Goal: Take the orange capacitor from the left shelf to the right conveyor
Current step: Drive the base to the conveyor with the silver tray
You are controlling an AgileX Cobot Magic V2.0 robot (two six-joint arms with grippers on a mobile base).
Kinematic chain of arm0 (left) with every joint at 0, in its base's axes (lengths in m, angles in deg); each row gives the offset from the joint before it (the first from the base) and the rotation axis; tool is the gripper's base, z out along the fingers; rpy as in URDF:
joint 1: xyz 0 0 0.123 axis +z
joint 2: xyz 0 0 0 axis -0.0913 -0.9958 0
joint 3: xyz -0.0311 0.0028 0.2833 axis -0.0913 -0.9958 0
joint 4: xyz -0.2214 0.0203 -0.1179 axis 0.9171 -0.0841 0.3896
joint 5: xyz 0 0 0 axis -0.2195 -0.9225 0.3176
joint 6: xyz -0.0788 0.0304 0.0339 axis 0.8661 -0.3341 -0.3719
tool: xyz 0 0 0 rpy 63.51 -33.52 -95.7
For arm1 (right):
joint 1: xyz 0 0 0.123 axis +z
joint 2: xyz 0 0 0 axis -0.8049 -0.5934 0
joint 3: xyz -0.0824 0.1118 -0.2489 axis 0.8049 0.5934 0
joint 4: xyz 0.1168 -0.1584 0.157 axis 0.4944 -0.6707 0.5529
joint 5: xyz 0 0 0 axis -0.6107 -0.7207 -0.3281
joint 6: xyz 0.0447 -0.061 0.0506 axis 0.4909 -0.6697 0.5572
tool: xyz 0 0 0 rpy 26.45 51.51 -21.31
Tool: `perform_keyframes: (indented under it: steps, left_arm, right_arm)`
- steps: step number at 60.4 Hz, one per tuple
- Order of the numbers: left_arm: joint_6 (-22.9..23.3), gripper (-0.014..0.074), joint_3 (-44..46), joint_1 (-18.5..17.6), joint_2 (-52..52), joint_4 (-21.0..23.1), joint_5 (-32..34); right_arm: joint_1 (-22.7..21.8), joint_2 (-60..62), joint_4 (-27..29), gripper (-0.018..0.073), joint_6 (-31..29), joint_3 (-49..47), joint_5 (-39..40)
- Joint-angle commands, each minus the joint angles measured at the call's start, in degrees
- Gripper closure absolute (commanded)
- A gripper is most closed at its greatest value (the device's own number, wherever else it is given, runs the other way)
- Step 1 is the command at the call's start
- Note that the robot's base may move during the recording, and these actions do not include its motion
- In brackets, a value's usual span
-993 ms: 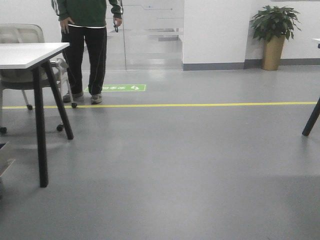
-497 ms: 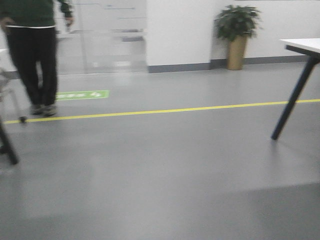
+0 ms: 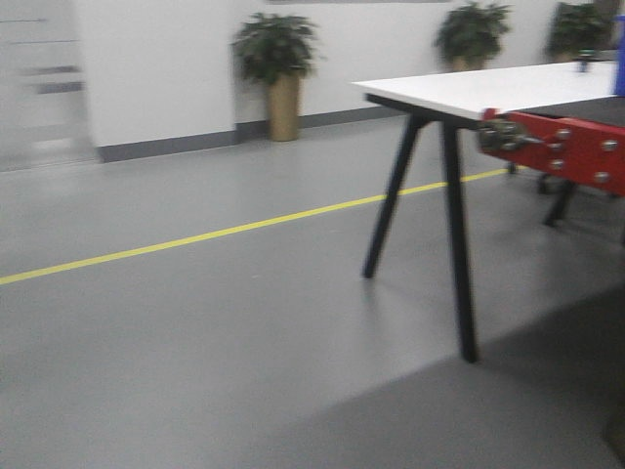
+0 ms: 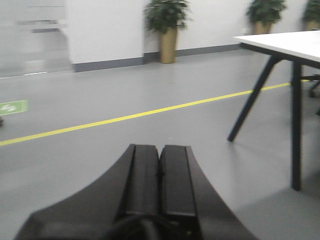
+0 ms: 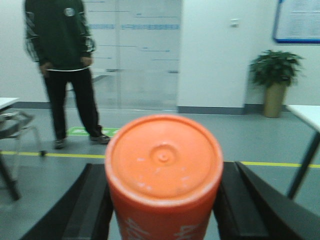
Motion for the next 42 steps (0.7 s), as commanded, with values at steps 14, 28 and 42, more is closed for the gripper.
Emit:
perform_keyframes:
  steps: [14,28,42]
  left_arm:
    - [0.36,0.0722,-1.59,-0.29,0.55,0.34,5.05]
    - [0.36,0.0722,-1.59,-0.29,0.55,0.34,5.05]
    - [0.36,0.0722,-1.59,-0.29,0.55,0.34,5.05]
  right_arm:
    - [-0.03,-0.94,0.04,0.0510,-0.45,-1.61,5.38]
    - [-0.03,-0.94,0.04,0.0510,-0.45,-1.61,5.44]
    - [-0.03,-0.94,0.04,0.0510,-0.45,-1.61,5.44]
